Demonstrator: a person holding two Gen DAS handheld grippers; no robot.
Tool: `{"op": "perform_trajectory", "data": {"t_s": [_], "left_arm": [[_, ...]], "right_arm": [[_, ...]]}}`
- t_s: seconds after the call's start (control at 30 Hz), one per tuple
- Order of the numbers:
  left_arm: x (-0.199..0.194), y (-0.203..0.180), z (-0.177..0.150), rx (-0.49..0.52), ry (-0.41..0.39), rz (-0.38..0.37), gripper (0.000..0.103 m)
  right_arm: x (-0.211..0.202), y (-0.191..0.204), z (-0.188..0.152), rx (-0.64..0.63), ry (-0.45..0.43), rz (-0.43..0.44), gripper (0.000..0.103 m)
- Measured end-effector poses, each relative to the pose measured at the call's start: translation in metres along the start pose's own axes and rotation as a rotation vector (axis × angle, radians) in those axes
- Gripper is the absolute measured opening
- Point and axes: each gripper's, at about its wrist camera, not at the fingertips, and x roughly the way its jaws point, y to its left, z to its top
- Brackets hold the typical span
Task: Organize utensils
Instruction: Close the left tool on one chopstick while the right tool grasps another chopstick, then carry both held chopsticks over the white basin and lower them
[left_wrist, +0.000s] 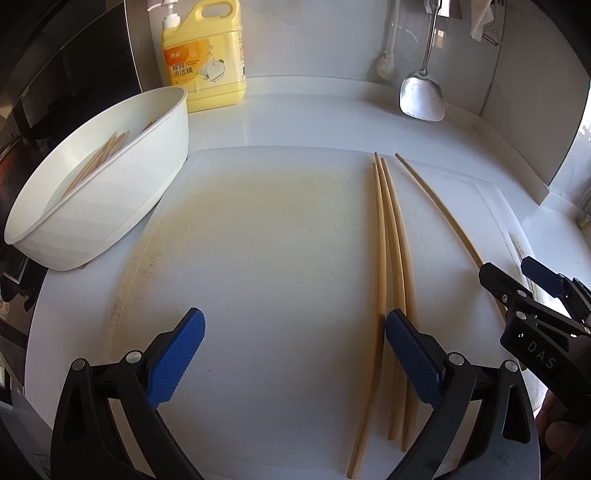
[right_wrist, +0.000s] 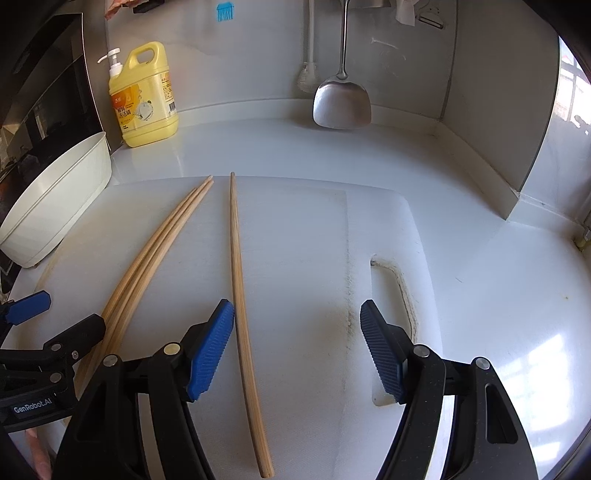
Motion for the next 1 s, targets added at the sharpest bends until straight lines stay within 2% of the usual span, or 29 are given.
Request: {"op": "perform_trajectory", "data": {"t_s": [0.27, 0.37, 0.43, 0.5, 0.63, 0.7, 0.9, 0.93, 1.0], "left_arm": [[0.008, -0.001, 0.005, -0.009, -0.016, 0.001, 0.098], [0.008, -0.002, 0.005, 0.001, -0.03, -0.004, 0.093], [0.005, -0.005, 0.004, 0.02, -0.046, -0.017, 0.083], [0.003, -0.009, 0.003, 0.042, -0.062, -0.031, 0.069], [0.002, -0.012, 0.005, 0.054, -0.072, -0.046, 0.05], [0.001, -0.013, 0.007, 0.055, -0.068, -0.05, 0.033], [0.001, -0.013, 0.007, 0.025, -0.051, -0.035, 0.008], [0.001, -0.013, 0.007, 0.018, -0.048, -0.032, 0.008], [0.001, -0.013, 0.006, 0.007, -0.041, -0.029, 0.007]], "right_arm": [[0.005, 0.005, 0.005, -0.035, -0.001, 0.021, 0.068], [0.007, 0.009, 0.007, -0.052, -0.001, 0.038, 0.067], [0.007, 0.012, 0.007, -0.064, -0.006, 0.047, 0.063], [0.006, 0.015, 0.006, -0.078, -0.013, 0.056, 0.058], [0.005, 0.021, 0.006, -0.109, -0.02, 0.078, 0.043], [0.005, 0.024, 0.007, -0.123, -0.023, 0.084, 0.034], [0.008, 0.028, 0.01, -0.153, -0.018, 0.097, 0.01], [0.008, 0.029, 0.01, -0.162, -0.016, 0.097, 0.007], [0.009, 0.029, 0.011, -0.172, -0.011, 0.097, 0.007]]}}
